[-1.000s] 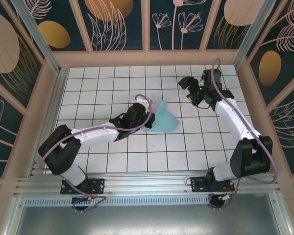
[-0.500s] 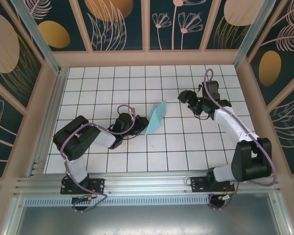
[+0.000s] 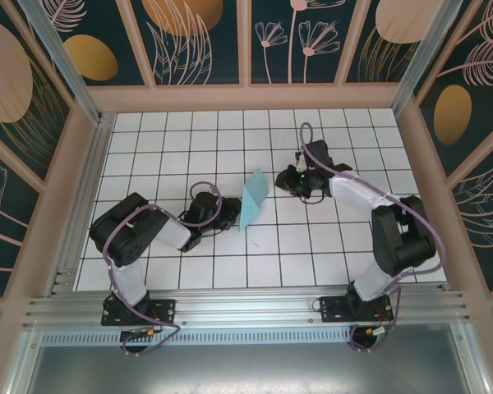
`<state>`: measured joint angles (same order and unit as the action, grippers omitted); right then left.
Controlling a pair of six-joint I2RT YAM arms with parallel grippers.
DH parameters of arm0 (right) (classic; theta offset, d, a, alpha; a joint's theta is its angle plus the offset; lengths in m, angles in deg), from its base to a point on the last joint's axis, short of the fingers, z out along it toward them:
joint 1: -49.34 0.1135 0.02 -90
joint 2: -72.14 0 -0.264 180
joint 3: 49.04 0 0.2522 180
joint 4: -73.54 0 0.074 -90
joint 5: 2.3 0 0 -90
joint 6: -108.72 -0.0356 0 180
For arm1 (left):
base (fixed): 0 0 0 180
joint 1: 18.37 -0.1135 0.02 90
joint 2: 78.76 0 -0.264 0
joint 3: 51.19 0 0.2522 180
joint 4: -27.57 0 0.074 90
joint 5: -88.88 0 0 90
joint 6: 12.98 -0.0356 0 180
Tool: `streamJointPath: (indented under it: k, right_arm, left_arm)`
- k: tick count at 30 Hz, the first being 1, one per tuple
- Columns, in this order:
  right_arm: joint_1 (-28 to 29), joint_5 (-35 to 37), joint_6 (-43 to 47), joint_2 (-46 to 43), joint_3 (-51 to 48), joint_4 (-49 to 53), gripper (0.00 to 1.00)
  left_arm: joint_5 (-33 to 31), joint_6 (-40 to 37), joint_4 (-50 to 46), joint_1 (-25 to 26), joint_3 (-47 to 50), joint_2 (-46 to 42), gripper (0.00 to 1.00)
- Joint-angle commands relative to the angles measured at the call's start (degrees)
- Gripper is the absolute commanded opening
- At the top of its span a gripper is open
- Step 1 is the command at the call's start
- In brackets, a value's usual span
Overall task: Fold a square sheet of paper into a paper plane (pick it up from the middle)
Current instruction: Turn over the paper at the center of the table.
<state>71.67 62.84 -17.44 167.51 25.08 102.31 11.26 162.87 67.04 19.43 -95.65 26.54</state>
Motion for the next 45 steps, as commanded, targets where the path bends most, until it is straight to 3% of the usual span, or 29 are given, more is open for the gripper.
streamJointPath:
  k: [1, 8, 13, 18, 23, 30, 35, 42, 45]
  right_arm:
    - [1.9, -2.6, 0.0, 6.3, 4.5, -2.0, 0.18]
    - [4.1, -6.3, 0.7, 17.0, 10.7, -3.6, 0.12]
    - [4.4, -7.4, 1.7, 21.4, 12.6, -2.6, 0.10]
    - [4.5, -8.3, 3.6, 24.3, 14.5, -1.8, 0.09]
    - [4.4, -8.2, 6.3, 25.9, 16.9, 0.0, 0.11]
    - [4.2, -9.2, 11.2, 27.9, 20.2, 1.9, 0.12]
    - [4.0, -9.3, 12.1, 28.5, 20.7, 2.1, 0.13]
    - [3.9, -9.8, 12.7, 28.7, 21.0, 2.0, 0.11]
    - [3.9, -9.8, 12.8, 28.9, 21.3, 2.1, 0.11]
  left_arm:
    - [-1.5, 0.1, -3.4, -0.7, 1.0, -2.3, 0.21]
    - [-1.9, -0.1, -5.8, -1.3, 2.2, -3.7, 0.21]
    - [-4.0, -3.3, -10.9, -2.3, 3.7, -9.7, 0.26]
    - [-4.5, -8.2, -17.5, -4.1, 4.9, -17.1, 0.37]
    - [-4.2, -10.7, -14.8, -5.9, 9.4, -22.0, 0.50]
    - [0.6, -16.5, -17.8, -6.1, 8.1, -21.2, 0.69]
    - [4.6, -22.4, -17.7, -6.7, 5.2, -17.0, 0.69]
    - [13.1, -26.2, -11.7, -10.2, 2.2, -8.5, 0.48]
    - [15.3, -26.5, -8.2, -11.0, 2.5, -5.8, 0.46]
